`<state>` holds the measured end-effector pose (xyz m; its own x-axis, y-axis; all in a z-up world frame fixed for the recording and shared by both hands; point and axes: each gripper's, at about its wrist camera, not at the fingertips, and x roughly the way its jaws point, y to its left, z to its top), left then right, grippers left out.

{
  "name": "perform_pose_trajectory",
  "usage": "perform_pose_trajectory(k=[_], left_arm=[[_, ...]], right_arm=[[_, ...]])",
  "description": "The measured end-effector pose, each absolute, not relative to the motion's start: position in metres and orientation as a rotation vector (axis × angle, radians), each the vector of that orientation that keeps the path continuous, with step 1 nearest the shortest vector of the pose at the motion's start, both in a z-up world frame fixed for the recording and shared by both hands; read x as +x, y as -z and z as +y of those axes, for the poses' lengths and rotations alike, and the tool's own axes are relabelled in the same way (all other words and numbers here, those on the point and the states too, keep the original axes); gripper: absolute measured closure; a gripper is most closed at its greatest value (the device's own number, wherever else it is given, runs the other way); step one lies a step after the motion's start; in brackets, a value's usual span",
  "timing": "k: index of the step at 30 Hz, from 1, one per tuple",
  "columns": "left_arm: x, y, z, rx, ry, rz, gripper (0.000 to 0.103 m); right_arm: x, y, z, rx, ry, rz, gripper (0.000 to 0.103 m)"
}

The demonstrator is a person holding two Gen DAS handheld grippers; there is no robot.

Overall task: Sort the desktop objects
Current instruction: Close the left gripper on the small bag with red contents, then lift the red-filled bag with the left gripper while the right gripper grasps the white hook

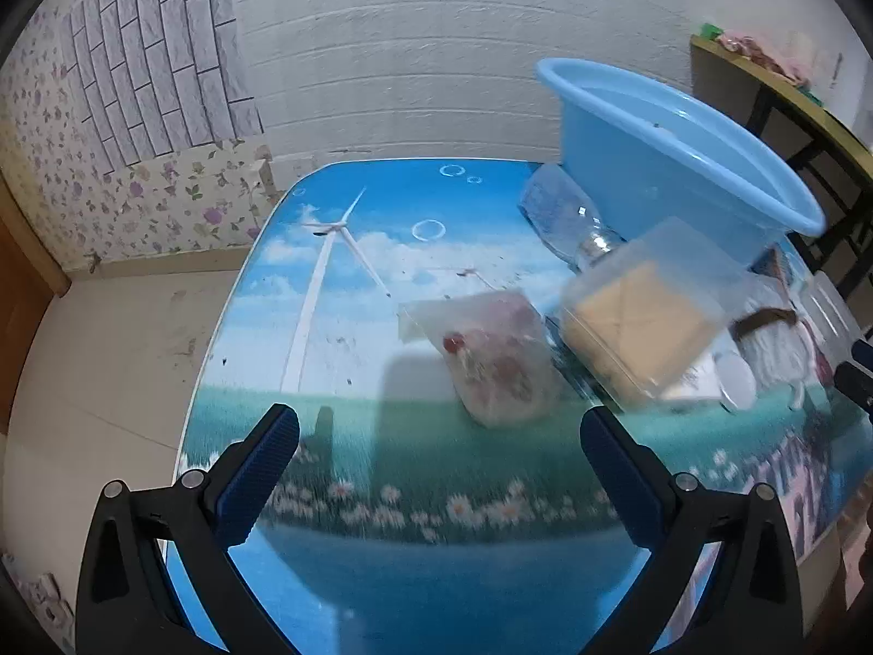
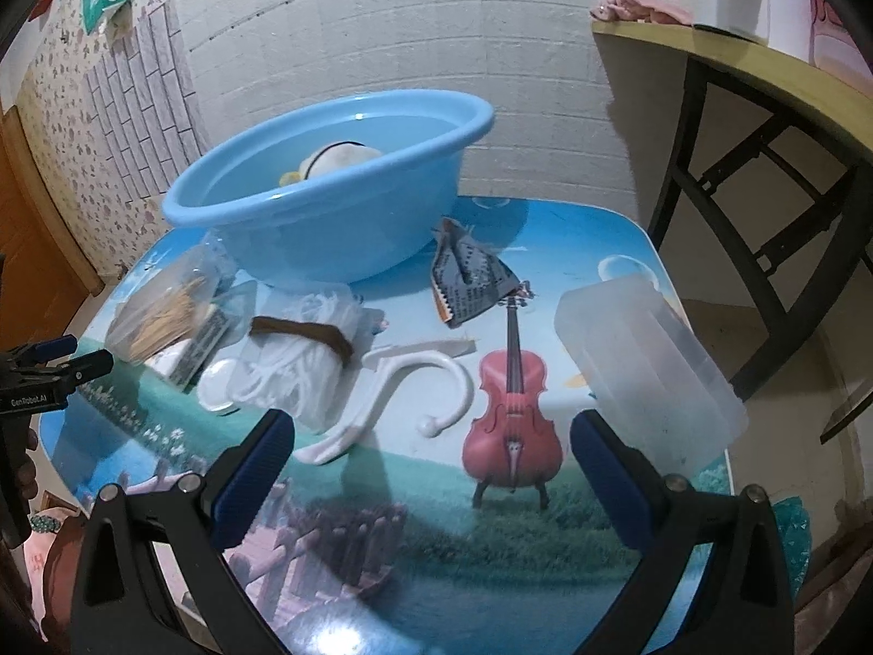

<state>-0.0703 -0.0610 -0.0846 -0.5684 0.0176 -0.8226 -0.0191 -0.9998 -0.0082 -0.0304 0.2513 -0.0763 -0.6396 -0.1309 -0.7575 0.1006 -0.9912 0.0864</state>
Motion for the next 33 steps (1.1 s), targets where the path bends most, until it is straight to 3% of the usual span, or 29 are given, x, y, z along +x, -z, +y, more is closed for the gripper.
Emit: perform_pose_trajectory(k=[16, 17, 18, 20, 23, 27, 33], left_arm=[[-0.103, 0.099, -0.057, -1.457, -2.733, 0.015, 0.000], [-0.105, 0.099, -0.057, -1.455, -2.718, 0.005, 0.007], [-0.105, 0.100, -0.057, -1.450, -2.700, -0.014, 0.022], [-0.104, 0.097, -0.057, -1.428, -2.692, -0.034, 0.040], [-0.104, 0.095, -0.054, -1.423, -2.693, -0.012, 0.055], [-0.099, 0.091, -0.052, -1.412, -2.711, 0.018, 0.063], [-0.092, 0.087, -0.060, -1.421, -2.728, -0.005, 0.063]], right_arm=[[-0.061, 0.086, 0.246, 1.285, 2.680, -0.001, 0.005], [-0.062, 0.087, 0.247, 1.287, 2.677, -0.008, 0.005], [-0.062, 0.087, 0.248, 1.290, 2.676, -0.014, 0.005], [-0.063, 0.089, 0.250, 1.303, 2.680, -0.007, 0.005], [-0.061, 0.091, 0.253, 1.306, 2.686, 0.012, 0.005], [-0.060, 0.093, 0.254, 1.313, 2.691, 0.019, 0.006], [-0.063, 0.094, 0.249, 1.316, 2.680, 0.037, 0.012]])
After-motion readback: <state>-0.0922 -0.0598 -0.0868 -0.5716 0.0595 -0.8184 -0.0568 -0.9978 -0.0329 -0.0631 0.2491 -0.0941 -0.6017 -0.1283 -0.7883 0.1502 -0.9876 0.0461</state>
